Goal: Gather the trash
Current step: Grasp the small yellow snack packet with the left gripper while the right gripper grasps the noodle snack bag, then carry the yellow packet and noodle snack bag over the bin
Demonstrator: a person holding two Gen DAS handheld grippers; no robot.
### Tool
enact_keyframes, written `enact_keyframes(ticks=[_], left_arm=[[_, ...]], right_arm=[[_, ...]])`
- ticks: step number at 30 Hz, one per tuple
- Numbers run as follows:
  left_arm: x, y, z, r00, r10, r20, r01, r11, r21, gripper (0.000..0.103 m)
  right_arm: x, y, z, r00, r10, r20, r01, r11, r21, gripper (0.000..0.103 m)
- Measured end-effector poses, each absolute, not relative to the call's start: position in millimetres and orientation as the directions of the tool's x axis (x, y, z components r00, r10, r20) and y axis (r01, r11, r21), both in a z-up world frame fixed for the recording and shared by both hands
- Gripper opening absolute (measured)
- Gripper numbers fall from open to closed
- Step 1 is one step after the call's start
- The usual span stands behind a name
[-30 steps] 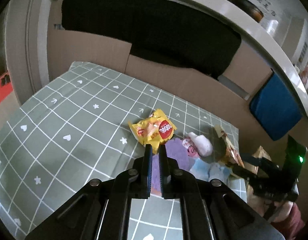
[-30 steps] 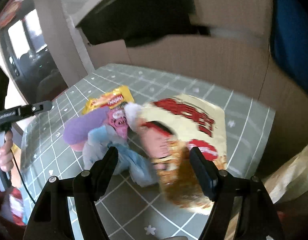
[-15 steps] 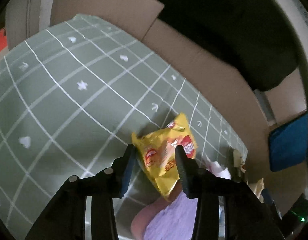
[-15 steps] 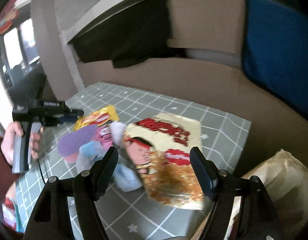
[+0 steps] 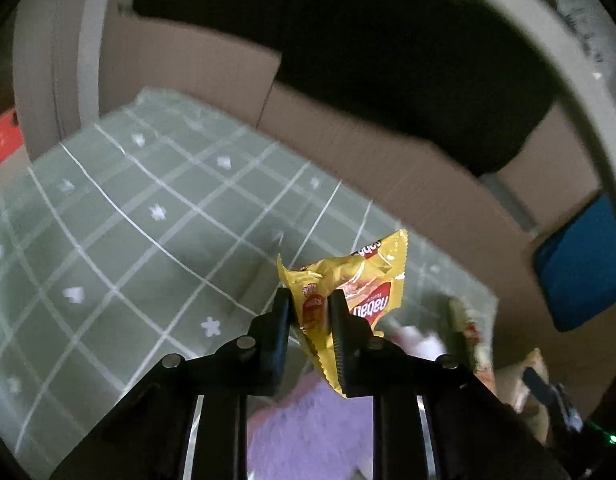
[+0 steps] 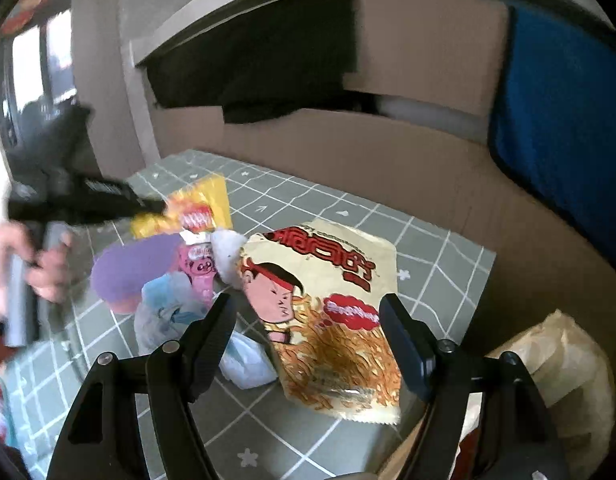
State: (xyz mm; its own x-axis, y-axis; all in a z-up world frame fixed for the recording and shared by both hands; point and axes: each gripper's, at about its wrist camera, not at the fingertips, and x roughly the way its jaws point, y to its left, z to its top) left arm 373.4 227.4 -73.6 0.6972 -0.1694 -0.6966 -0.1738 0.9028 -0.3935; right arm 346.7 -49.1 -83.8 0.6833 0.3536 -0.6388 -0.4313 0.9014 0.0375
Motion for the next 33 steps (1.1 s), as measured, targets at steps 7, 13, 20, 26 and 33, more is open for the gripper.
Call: enact_keyframes(ticks=[7, 13, 20, 26, 33], left_arm=[[312, 226, -37, 0.787, -0.097, -0.609, -0.165, 0.918, -0.360, 0.020], [284, 227, -49, 0.790, -0.114, -0.603, -0.186, 0.892, -0.412, 0.020], [265, 226, -73, 0.783, -0.129, -0.609, -0.220, 0.858, -0.464, 0.020], [259, 223, -73, 0.799, -0.094, -0.593, -0.230, 0.864, -0.448, 0.020], [249, 215, -55, 0.823, -0.074, -0.563, -0.209, 0.883, -0.421, 0.020]], right_arm=[[360, -19, -90, 0.712, 0.292, -0.639, -0.435, 0.898, -0.074, 0.070], [374, -6, -114, 0.694, 0.184, -0.697, -0.414, 0.893, -0.177, 0.069], [397, -41, -130, 0.610, 0.213, -0.764, -0.342, 0.940, -0.011, 0.033], [380, -60, -94, 0.642, 0.348, -0.683, -0.373, 0.920, 0.119, 0.014], [351, -53, -53, 0.655, 0.429, -0.622, -0.437, 0.886, 0.151, 0.014]])
